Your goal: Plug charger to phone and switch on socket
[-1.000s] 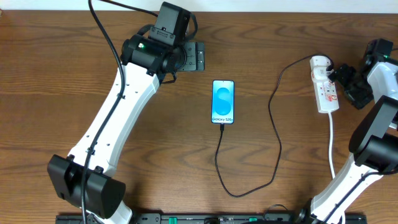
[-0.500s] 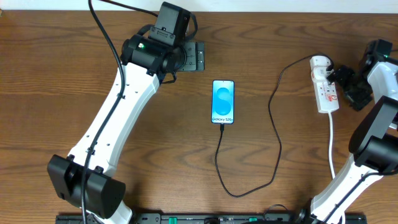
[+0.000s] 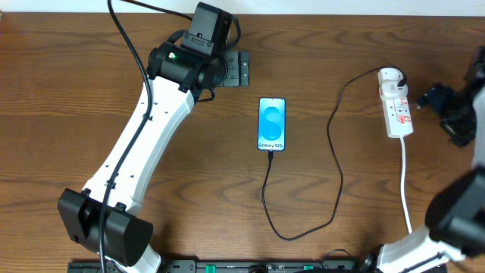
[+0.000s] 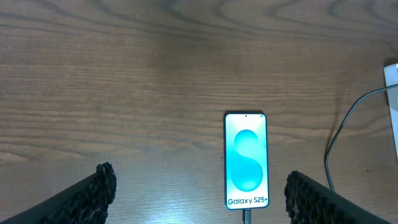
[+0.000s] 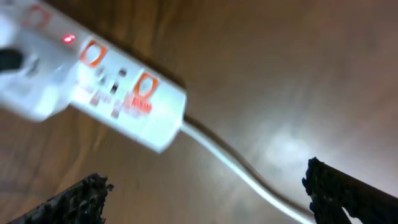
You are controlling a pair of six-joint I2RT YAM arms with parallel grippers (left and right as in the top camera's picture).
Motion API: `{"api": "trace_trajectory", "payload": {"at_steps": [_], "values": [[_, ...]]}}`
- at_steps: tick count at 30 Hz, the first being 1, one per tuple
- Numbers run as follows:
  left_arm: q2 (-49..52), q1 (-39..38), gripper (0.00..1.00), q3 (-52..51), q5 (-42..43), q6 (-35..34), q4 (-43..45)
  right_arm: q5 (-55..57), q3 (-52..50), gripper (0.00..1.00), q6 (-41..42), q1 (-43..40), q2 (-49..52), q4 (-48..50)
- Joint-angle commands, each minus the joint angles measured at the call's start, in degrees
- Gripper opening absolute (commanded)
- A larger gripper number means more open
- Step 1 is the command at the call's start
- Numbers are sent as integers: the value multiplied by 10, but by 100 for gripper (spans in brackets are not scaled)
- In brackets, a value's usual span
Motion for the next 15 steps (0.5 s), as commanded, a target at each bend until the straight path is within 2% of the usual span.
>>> {"api": "trace_trajectory", "payload": {"at_steps": [1,7,15], "values": [[4,-1,89,1,-7,5,-1,12,0,99,-4,10,-56,-30],[4,-1,89,1,-7,5,-1,17,-35,99,-16,62,-180,-54],[4,-1,89,1,-7,5,-1,20,-199,99,-40,170,-416,16]]}}
